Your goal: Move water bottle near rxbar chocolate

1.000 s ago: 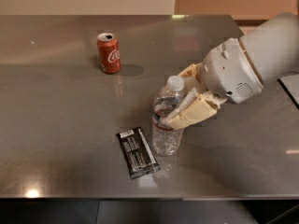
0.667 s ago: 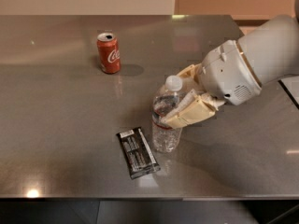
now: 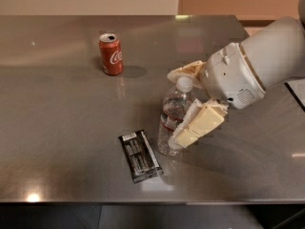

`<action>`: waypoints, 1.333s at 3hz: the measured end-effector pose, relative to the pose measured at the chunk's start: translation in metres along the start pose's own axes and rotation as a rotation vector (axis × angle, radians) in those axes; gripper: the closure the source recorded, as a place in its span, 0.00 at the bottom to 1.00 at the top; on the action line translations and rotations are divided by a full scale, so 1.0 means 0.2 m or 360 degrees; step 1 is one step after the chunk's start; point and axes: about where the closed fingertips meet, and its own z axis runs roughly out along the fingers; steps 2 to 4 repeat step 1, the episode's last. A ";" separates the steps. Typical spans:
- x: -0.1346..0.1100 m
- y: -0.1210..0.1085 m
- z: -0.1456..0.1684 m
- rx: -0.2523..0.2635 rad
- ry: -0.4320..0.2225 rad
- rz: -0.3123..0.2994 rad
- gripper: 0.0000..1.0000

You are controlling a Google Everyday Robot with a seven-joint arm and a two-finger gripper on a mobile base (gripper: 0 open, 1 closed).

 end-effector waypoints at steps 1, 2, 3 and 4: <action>0.00 0.00 0.00 0.0000 0.0000 0.0000 0.00; 0.00 0.00 0.00 0.0000 0.0000 0.0000 0.00; 0.00 0.00 0.00 0.0000 0.0000 0.0000 0.00; 0.00 0.00 0.00 0.0000 0.0000 0.0000 0.00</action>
Offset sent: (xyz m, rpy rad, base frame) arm 0.0000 0.0000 0.0000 0.0000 0.0000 0.0000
